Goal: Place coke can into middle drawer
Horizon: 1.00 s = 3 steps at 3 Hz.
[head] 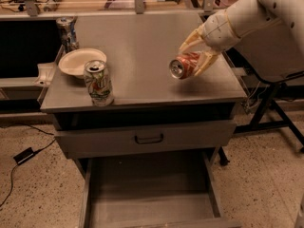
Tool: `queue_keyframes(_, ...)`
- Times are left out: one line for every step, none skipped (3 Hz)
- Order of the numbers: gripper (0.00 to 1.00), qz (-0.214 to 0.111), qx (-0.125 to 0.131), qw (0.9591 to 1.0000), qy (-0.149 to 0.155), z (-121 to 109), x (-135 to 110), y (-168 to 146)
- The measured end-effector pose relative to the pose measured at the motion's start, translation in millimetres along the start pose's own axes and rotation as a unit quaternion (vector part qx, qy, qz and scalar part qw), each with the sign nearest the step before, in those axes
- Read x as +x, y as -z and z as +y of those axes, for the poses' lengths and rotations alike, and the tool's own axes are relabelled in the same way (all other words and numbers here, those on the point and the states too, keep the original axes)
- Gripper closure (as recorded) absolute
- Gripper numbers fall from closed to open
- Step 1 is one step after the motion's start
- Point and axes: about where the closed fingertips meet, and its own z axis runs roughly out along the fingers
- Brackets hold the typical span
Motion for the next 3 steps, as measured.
queue_keyframes(1.00,0.006,-0.011,0.9999,0.008,-1,-4,-2)
queue_keyframes(1.00,0.027,-0.048,0.9983,0.022,15,-27,9)
queue_keyframes(1.00,0.046,-0.105,0.9929,0.032,54,-69,23)
